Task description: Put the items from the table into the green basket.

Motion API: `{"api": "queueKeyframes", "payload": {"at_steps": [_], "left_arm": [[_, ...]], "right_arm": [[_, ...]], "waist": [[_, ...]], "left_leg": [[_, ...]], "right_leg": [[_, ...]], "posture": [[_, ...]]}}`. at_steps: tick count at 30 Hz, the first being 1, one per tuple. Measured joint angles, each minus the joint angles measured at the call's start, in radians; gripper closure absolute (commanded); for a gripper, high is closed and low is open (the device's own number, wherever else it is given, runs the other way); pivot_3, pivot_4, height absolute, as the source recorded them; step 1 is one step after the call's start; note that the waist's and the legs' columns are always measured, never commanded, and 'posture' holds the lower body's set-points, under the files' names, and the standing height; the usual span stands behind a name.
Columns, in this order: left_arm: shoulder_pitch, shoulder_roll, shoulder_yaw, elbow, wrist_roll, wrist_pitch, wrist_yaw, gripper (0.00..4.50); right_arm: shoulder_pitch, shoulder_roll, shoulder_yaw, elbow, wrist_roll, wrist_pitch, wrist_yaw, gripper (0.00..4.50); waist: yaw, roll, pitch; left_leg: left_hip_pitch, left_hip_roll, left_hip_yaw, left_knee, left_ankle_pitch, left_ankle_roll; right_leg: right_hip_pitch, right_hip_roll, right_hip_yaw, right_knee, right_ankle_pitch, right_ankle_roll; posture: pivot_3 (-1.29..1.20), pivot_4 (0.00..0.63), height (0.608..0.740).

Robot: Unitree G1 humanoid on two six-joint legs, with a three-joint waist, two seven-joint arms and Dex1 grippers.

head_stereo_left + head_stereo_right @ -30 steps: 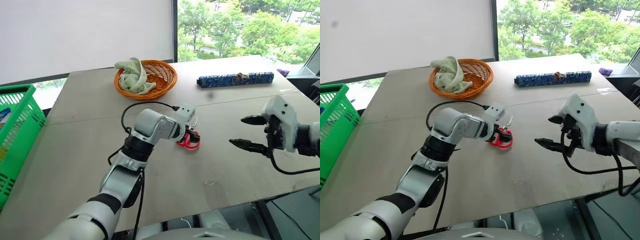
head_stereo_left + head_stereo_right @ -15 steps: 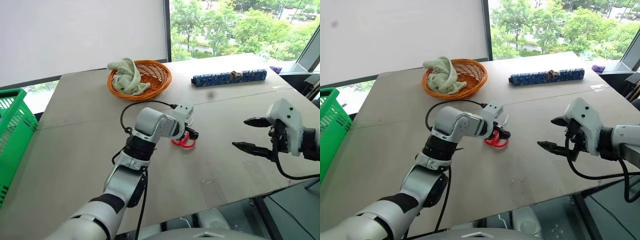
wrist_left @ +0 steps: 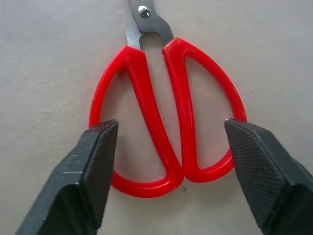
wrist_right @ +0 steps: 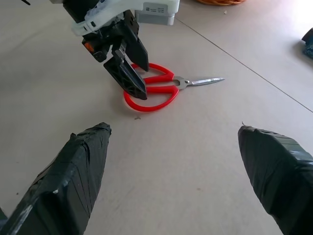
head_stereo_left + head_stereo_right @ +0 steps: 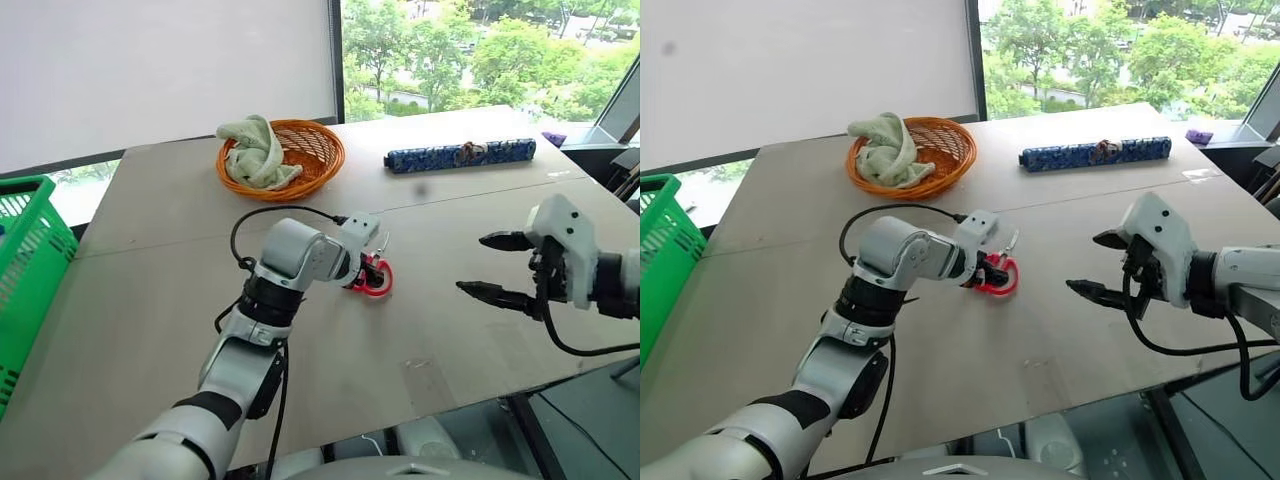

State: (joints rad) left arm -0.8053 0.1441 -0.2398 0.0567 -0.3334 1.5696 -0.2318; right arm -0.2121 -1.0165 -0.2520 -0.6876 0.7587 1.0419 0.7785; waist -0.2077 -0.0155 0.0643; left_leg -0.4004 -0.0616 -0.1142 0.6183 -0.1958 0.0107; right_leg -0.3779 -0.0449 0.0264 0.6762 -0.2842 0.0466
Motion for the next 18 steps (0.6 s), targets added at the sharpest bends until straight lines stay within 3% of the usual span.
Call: {"api": "queueKeyframes", "payload": {"at_steps": [6,10,14,18], "left_arm": [[0.003,0.025,-0.081,0.035,0.020,-0.087,-0.032,0.80],[0.022,0.040,-0.141,0.074,0.052,-0.188,-0.057,1.97],[0.039,0.065,-0.159,0.092,0.078,-0.266,-0.082,3.79],[0.070,0.063,-0.071,0.078,0.058,-0.280,-0.109,3.83]], "right_arm": [[0.000,0.000,0.000,0.000,0.008,0.000,0.000,0.00],[-0.005,0.000,0.002,0.000,0.010,-0.001,-0.002,0.00],[-0.005,0.001,0.002,-0.002,0.016,-0.001,-0.005,0.00],[-0.005,0.010,0.002,-0.006,0.023,-0.002,-0.014,0.00]], "waist": [[0.004,0.002,-0.002],[0.004,0.008,-0.005],[0.003,0.009,-0.006],[0.002,0.013,-0.008]], "left_leg": [[0.002,0.000,0.000,0.001,-0.002,-0.003],[0.007,0.000,0.001,0.002,-0.002,-0.004],[0.012,0.000,0.001,0.002,-0.002,-0.004],[0.009,0.000,0.001,0.001,-0.002,-0.004]], "right_leg": [[0.003,-0.001,0.000,0.000,0.000,0.000],[0.011,-0.004,0.000,-0.005,0.001,0.002],[0.017,-0.007,-0.002,-0.007,0.000,0.000],[0.017,-0.008,-0.004,-0.010,0.000,0.000]], "posture": [[-0.33,0.034,0.740],[-0.34,0.035,0.740],[-0.34,0.032,0.740],[-0.33,0.029,0.740]]}}
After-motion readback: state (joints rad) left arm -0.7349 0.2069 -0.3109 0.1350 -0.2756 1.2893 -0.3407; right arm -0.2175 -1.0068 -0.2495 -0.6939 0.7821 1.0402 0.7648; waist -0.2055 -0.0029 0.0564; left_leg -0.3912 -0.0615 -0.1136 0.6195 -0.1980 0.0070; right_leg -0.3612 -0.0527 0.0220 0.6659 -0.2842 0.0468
